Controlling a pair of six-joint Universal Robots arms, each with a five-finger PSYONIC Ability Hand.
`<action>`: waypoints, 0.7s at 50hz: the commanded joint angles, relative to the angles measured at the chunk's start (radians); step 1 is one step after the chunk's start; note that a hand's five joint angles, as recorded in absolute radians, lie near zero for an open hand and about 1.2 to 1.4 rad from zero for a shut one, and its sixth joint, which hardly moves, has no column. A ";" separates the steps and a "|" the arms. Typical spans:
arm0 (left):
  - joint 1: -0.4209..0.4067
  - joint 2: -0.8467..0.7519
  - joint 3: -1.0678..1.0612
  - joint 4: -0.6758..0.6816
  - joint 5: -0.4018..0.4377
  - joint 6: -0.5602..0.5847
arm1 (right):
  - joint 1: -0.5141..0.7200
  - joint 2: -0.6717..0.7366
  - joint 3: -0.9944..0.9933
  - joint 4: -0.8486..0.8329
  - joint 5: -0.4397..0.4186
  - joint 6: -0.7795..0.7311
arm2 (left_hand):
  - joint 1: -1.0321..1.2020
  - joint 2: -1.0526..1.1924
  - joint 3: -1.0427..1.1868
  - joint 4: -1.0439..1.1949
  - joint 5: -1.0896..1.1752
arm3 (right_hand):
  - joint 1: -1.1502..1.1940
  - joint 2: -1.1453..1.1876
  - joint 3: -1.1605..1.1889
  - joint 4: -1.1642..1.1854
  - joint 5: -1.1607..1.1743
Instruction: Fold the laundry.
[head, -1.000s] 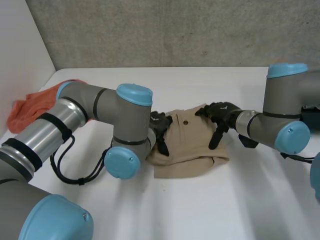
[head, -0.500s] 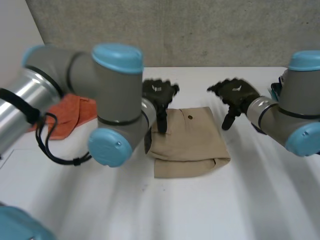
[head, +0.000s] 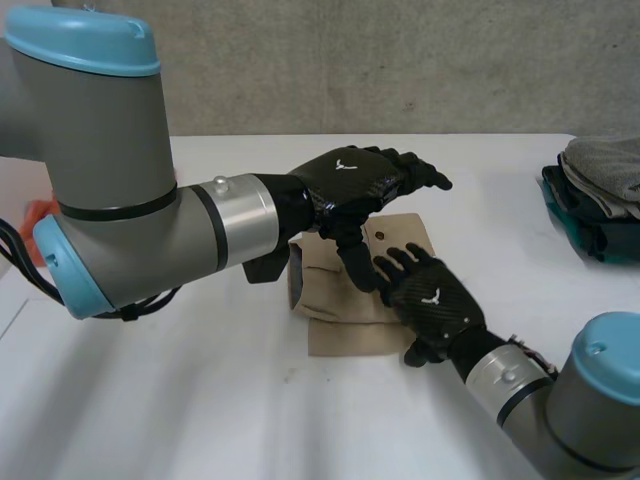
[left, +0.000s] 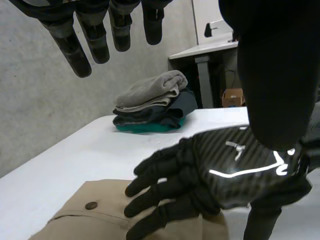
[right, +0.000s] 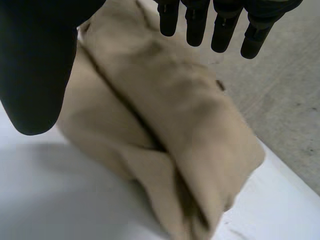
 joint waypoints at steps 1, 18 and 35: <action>-0.002 -0.007 -0.001 0.004 -0.019 -0.001 | 0.013 0.113 -0.075 -0.046 0.018 -0.115 | 0.017 -0.010 -0.021 -0.019 -0.041 | -0.021 -0.020 -0.037 -0.038 -0.043; 0.006 -0.005 -0.005 0.058 -0.019 -0.076 | 0.056 0.247 -0.248 -0.153 0.143 -0.097 | 0.041 0.014 0.003 0.004 -0.018 | -0.017 -0.016 -0.033 -0.034 -0.039; 0.003 0.000 -0.028 0.059 -0.019 -0.077 | 0.054 0.181 -0.159 -0.157 0.144 -0.034 | 0.041 0.014 0.003 0.004 -0.018 | 0.043 0.044 0.027 0.026 0.021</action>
